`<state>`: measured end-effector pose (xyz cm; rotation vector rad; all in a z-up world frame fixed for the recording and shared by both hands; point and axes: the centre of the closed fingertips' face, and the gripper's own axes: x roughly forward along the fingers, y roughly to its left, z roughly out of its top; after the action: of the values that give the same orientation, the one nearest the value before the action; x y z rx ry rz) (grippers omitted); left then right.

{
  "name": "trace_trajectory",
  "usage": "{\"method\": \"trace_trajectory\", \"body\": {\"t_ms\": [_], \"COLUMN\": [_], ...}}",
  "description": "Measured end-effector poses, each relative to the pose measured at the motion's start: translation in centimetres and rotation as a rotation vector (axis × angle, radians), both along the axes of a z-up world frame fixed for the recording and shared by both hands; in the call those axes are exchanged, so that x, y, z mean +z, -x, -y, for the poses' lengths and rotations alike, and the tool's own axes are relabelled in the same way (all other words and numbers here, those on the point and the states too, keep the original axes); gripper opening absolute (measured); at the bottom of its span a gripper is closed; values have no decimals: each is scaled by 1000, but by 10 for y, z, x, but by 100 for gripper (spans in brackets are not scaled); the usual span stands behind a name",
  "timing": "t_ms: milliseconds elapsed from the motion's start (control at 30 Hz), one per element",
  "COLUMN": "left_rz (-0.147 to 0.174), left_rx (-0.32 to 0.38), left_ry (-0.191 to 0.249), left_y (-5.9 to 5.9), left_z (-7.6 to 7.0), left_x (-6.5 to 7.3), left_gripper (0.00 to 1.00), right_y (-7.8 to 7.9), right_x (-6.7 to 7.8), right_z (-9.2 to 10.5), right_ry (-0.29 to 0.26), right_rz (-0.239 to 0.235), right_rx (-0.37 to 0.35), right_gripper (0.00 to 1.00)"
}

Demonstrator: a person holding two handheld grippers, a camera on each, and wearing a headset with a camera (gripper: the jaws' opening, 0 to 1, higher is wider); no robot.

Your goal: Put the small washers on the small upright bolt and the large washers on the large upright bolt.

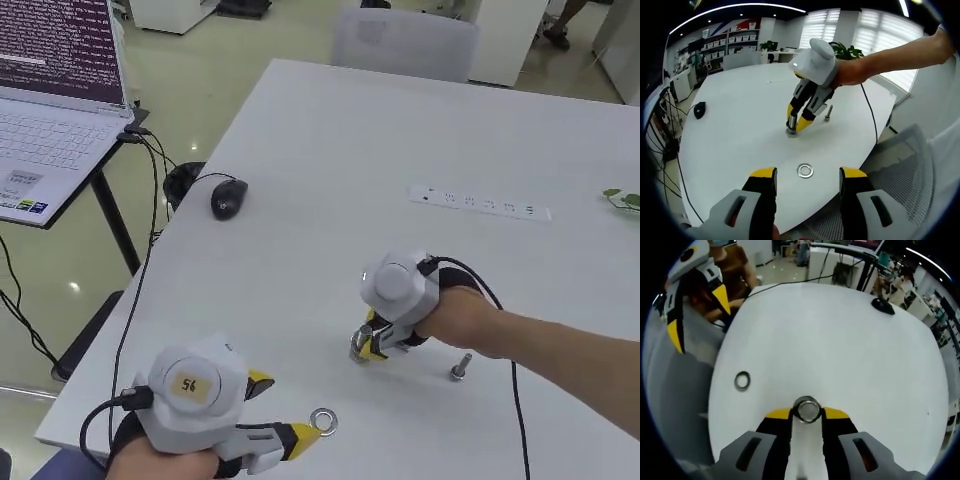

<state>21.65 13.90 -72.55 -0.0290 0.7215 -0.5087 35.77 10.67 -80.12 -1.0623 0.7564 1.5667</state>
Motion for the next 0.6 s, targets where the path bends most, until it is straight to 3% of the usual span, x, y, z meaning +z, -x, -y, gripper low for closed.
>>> {"method": "trace_trajectory", "body": {"t_ms": [267, 600], "left_rz": [1, 3], "left_rx": [8, 4], "left_ry": [-3, 2], "left_y": [0, -1], "left_z": [-3, 0], "left_x": [1, 1], "left_gripper": [49, 49], "right_y": [0, -1], "right_x": [-10, -9], "right_z": [0, 9], "right_ry": [15, -10], "right_rz": [16, -14], "right_rx": [-5, -66], "right_gripper": [24, 24]}}
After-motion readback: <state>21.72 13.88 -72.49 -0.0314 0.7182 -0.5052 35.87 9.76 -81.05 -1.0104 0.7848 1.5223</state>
